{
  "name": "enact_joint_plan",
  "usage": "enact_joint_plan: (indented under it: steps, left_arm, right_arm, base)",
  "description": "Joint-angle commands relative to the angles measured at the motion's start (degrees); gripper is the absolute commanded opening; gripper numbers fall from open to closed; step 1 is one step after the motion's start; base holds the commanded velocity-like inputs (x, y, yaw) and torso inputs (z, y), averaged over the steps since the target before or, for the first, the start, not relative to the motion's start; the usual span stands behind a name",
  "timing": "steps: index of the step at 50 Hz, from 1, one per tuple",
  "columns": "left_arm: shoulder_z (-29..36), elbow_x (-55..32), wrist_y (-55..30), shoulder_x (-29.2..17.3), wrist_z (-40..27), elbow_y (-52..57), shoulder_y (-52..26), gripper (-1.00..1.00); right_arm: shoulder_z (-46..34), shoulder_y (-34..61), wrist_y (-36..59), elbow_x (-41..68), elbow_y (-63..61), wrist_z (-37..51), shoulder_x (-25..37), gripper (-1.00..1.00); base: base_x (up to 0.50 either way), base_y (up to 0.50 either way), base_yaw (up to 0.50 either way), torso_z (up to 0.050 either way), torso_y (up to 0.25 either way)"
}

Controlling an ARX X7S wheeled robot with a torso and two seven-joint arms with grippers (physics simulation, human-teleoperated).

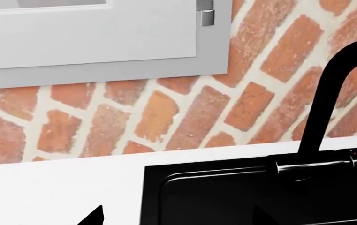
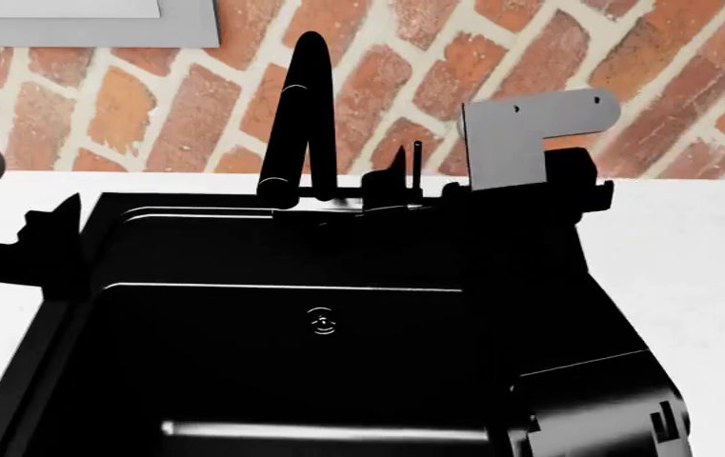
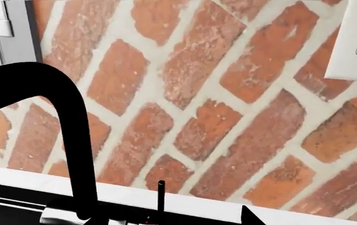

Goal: Pick the pan and sponge and place them into the sink. Then turn on the water.

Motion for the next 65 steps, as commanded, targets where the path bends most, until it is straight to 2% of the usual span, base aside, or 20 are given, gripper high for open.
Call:
enact_joint_plan:
  steps: [1, 11, 20, 42, 49, 65]
  left_arm:
    - [-1.25, 0.01, 1.0, -0.24, -0.13, 0.58, 0.75, 1.0]
    - [-1.65, -0.25, 1.34, -1.13, -0.6, 1.45, 1.04, 1.0]
    - [-1.95, -0.65, -1.67, -0.72, -0.55, 0.97, -2.16, 1.0]
    - [-2.91, -2.83, -5.99, -0.52, -1.33, -0.04, -6.65, 1.0]
    - [-3.03, -1.79, -6.45, -1.83, -0.82, 1.51, -7.27, 1.0]
    - [-2.33, -0.4, -7.54, -1.32, -1.66, 1.36, -7.33, 1.0]
  right_arm:
    - [-0.87, 3.98, -6.62, -2.62, 11.96, -0.66, -2.86, 1.0]
    - [-1.58, 7.01, -9.96, -2.98, 19.56, -2.11, -3.81, 1.0]
    - [-2.04, 9.4, -13.24, -3.33, 26.01, -3.09, -4.79, 1.0]
    - [-3.88, 23.59, -31.21, -3.57, 62.7, -8.68, -10.43, 1.0]
    - [-6.07, 24.11, -31.11, -0.76, 64.04, -8.62, -10.49, 1.0]
    - [-12.01, 24.6, -30.59, 4.72, 64.73, -8.23, -10.47, 1.0]
  base:
    - [0.0, 0.0, 0.0, 0.0, 0.0]
    - [0.0, 0.0, 0.0, 0.0, 0.0]
    - [0.0, 0.0, 0.0, 0.0, 0.0]
    - [0.0, 0.0, 0.0, 0.0, 0.0]
    - [0.0, 0.0, 0.0, 0.0, 0.0]
    - [0.0, 0.0, 0.0, 0.0, 0.0]
